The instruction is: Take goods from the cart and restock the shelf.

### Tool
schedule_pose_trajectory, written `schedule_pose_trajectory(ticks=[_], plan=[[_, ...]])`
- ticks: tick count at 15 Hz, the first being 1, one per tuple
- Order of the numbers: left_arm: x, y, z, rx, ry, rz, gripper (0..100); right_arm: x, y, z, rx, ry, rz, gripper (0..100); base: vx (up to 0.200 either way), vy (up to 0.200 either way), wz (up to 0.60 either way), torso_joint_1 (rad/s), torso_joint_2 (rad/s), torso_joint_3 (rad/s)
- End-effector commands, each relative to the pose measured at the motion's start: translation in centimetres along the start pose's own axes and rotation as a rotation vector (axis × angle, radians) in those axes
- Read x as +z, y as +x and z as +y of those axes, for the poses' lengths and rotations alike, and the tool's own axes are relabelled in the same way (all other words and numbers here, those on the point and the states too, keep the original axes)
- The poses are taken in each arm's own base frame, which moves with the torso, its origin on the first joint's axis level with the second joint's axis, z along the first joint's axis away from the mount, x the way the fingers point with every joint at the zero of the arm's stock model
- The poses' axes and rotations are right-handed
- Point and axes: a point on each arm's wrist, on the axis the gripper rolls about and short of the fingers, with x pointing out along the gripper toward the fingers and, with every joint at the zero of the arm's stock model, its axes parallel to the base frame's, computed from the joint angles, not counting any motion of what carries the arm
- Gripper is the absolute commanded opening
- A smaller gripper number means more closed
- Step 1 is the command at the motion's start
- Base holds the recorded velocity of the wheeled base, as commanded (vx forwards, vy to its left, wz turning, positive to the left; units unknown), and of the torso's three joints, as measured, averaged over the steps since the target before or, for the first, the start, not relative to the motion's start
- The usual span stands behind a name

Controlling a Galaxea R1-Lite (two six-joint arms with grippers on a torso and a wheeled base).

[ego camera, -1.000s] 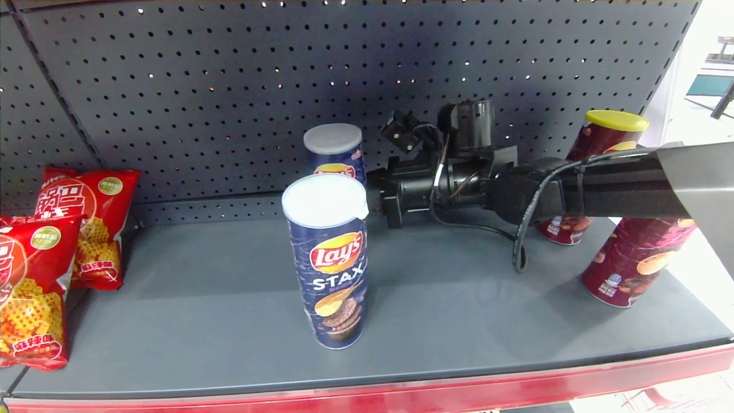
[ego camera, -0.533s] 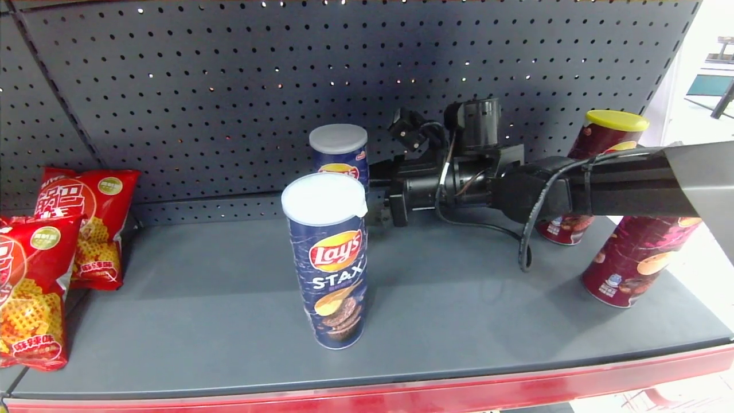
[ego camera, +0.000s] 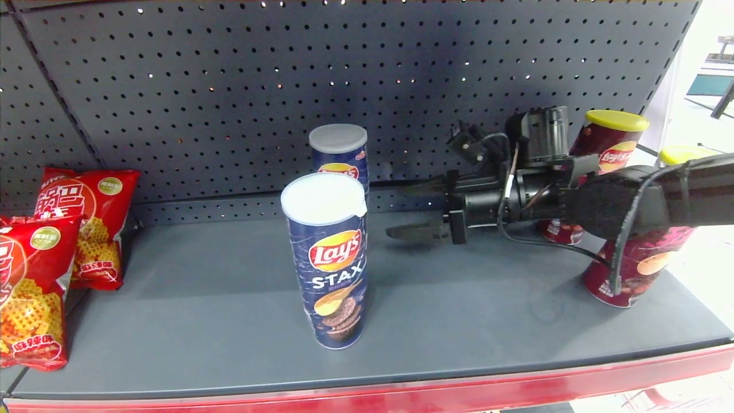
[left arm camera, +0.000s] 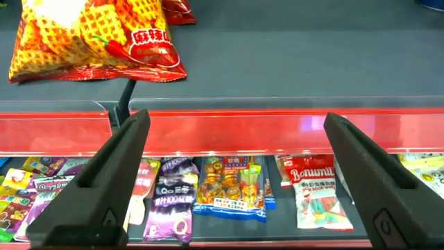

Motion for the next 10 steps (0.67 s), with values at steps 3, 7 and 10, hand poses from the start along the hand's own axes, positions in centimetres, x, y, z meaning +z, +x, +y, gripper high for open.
schedule_pose_trajectory(ticks=[3,7,10], plan=[[0.0,0.0,0.0,0.001,0.0,0.003,100,3.0,-2.1,2.9,0.018,-0.064,-0.054,100,0.0,0.0,0.0,0.0,0.0,0.0],[0.0,0.0,0.0,0.001,0.0,0.003,100,3.3,-0.5,7.0,0.136,-0.082,-0.05,100,0.0,0.0,0.0,0.0,0.0,0.0],[0.0,0.0,0.0,0.001,0.0,0.003,100,3.1,0.2,9.3,0.203,-0.088,-0.038,100,0.0,0.0,0.0,0.0,0.0,0.0]])
